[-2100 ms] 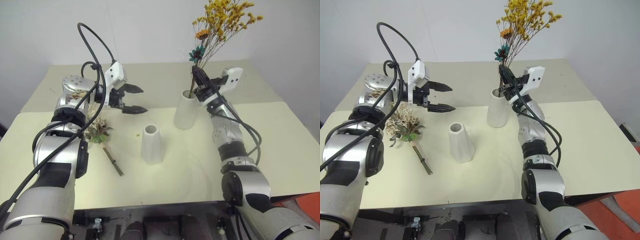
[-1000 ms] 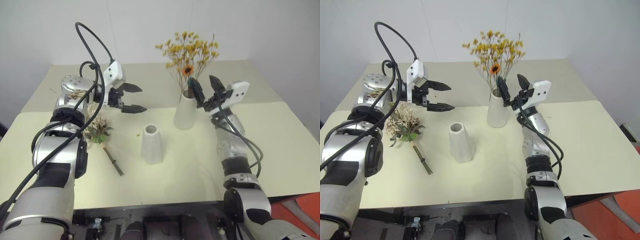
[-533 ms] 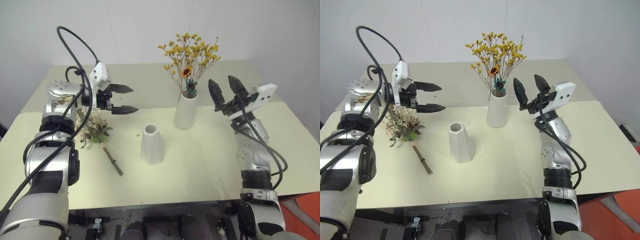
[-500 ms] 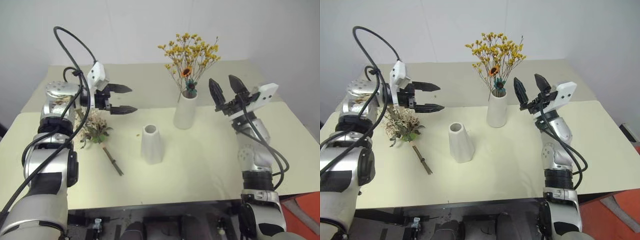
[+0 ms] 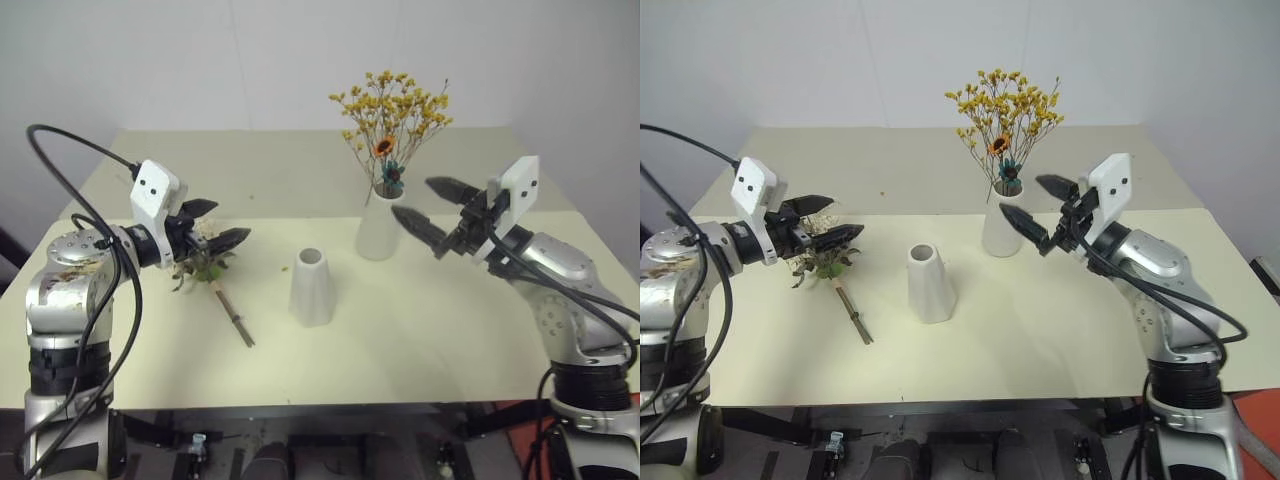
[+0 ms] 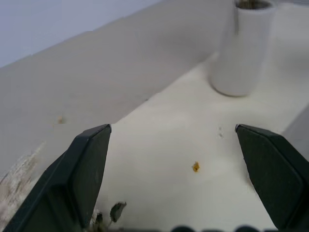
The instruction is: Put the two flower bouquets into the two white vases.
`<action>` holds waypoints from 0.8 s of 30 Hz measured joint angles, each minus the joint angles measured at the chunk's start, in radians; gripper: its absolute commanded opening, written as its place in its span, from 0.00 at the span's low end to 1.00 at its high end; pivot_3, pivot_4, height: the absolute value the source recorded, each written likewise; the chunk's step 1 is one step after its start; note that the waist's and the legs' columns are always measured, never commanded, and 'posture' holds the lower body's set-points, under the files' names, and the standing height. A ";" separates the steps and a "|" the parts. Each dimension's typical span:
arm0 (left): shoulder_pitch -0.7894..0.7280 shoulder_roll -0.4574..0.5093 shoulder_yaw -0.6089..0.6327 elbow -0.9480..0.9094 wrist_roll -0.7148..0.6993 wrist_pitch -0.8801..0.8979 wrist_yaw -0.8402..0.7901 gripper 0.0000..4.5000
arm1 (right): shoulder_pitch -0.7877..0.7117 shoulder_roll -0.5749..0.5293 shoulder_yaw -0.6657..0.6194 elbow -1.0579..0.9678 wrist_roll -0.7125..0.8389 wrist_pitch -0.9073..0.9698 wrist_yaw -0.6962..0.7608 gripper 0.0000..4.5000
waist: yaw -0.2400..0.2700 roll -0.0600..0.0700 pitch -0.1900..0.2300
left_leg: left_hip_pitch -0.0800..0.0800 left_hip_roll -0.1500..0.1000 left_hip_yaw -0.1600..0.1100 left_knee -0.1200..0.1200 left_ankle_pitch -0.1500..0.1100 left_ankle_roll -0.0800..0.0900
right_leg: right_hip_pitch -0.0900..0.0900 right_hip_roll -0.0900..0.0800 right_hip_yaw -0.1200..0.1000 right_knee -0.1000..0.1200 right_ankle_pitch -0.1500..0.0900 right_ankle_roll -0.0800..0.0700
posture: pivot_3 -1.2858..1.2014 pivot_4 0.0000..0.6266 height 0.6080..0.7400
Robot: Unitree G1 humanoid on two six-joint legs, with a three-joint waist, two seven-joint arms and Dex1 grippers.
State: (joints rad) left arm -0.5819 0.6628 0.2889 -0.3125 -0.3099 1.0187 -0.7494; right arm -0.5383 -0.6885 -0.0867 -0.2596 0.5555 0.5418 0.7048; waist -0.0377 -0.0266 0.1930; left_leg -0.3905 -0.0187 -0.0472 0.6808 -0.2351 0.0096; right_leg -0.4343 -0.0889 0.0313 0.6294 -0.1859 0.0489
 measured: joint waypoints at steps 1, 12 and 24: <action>-0.001 0.000 0.002 -0.038 0.000 0.065 0.045 1.00 | 0.001 -0.026 0.002 -0.010 0.003 0.011 0.033 0.99 | -0.001 0.000 0.000 | 0.001 0.000 0.000 0.000 0.000 0.000 | 0.001 0.000 0.000 0.000 0.000 0.000 | 0.52 0.24 1.00; -0.116 -0.175 0.030 -0.147 0.095 0.591 0.494 1.00 | -0.088 -0.201 0.040 -0.029 0.075 0.122 0.311 0.99 | -0.006 -0.002 0.001 | 0.010 0.001 0.000 -0.001 0.000 0.000 | 0.011 0.001 0.000 -0.003 -0.001 0.001 | 0.52 0.24 1.00; -0.205 -0.407 0.146 0.003 0.134 0.591 0.856 1.00 | -0.186 -0.208 0.082 -0.007 0.073 0.147 0.396 0.99 | 0.008 -0.003 0.001 | 0.006 -0.002 0.000 -0.002 0.000 -0.002 | 0.009 -0.002 0.000 -0.007 0.000 0.001 | 0.52 0.24 1.00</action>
State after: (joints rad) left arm -0.7874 0.2554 0.4347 -0.3093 -0.1760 1.6093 0.1069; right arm -0.7240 -0.8967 -0.0044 -0.2661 0.6289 0.6885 1.1006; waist -0.0299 -0.0295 0.1941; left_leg -0.3845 -0.0206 -0.0475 0.6791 -0.2353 0.0080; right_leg -0.4249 -0.0910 0.0312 0.6220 -0.1856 0.0503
